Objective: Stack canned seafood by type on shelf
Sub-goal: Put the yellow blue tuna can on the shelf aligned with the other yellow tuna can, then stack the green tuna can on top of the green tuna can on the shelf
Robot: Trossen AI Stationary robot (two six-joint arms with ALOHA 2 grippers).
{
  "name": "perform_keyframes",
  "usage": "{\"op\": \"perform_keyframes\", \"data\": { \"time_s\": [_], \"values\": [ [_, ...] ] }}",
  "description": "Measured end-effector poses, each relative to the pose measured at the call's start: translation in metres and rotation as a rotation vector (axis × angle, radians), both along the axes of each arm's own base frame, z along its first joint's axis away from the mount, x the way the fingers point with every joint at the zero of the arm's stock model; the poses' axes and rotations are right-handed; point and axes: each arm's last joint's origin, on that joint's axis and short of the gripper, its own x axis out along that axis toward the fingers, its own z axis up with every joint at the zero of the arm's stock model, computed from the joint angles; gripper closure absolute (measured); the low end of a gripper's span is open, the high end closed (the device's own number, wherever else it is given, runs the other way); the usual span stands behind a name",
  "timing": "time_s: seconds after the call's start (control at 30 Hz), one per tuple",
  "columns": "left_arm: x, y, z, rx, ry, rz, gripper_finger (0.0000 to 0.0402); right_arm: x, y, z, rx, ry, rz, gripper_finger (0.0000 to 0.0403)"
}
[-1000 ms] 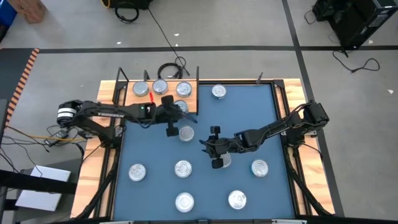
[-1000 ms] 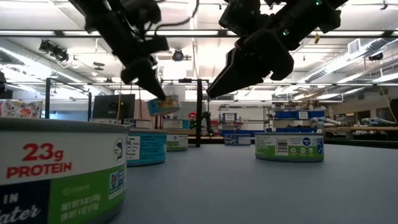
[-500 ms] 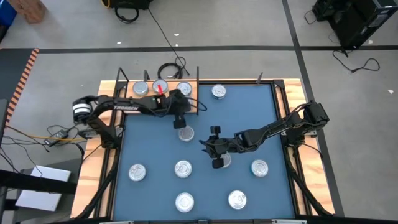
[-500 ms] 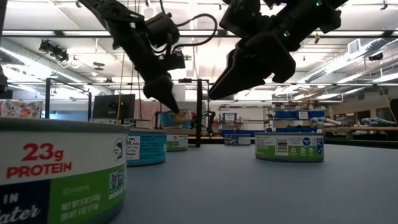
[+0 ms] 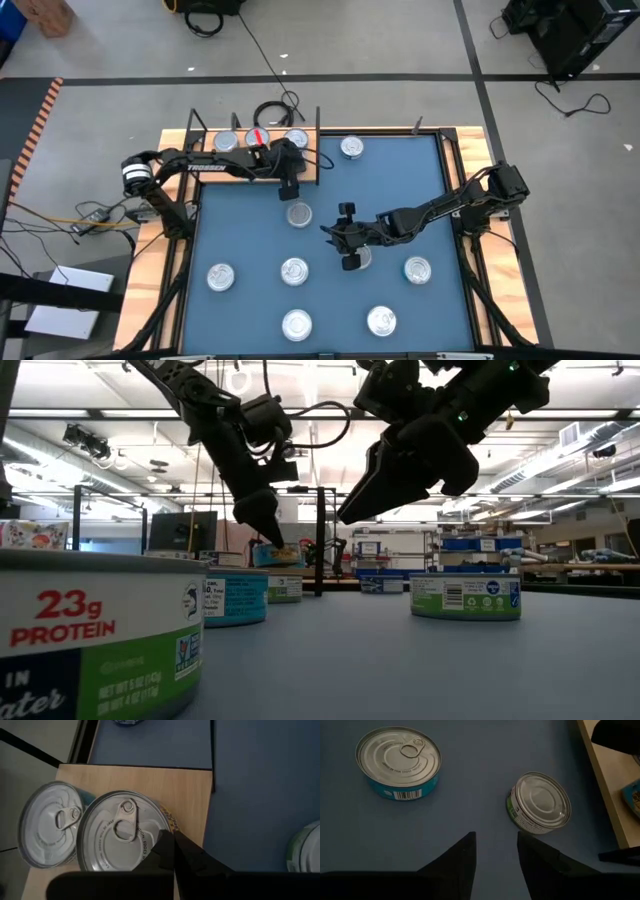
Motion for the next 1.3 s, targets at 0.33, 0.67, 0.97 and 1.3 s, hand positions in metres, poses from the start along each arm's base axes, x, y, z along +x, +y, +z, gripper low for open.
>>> {"op": "perform_keyframes", "data": {
  "time_s": [0.33, 0.67, 0.97, 1.3],
  "values": [
    [-0.001, 0.005, 0.000, -0.035, -0.018, -0.010, 0.0401, 0.000, 0.000, 0.000, 0.000, 0.001, 0.000, 0.0251],
    [-0.001, 0.004, 0.000, -0.020, -0.021, 0.002, 0.0364, 0.000, 0.000, 0.000, 0.000, 0.001, 0.000, 0.0251],
    [-0.001, -0.001, 0.001, 0.033, 0.014, 0.046, 0.0314, 0.000, 0.000, 0.000, 0.000, 0.002, 0.000, 0.0251],
    [-0.017, -0.024, 0.028, 0.098, -0.045, 0.082, 0.0379, -0.001, 0.000, -0.001, 0.004, 0.015, -0.001, 0.0252]
  ]
}}
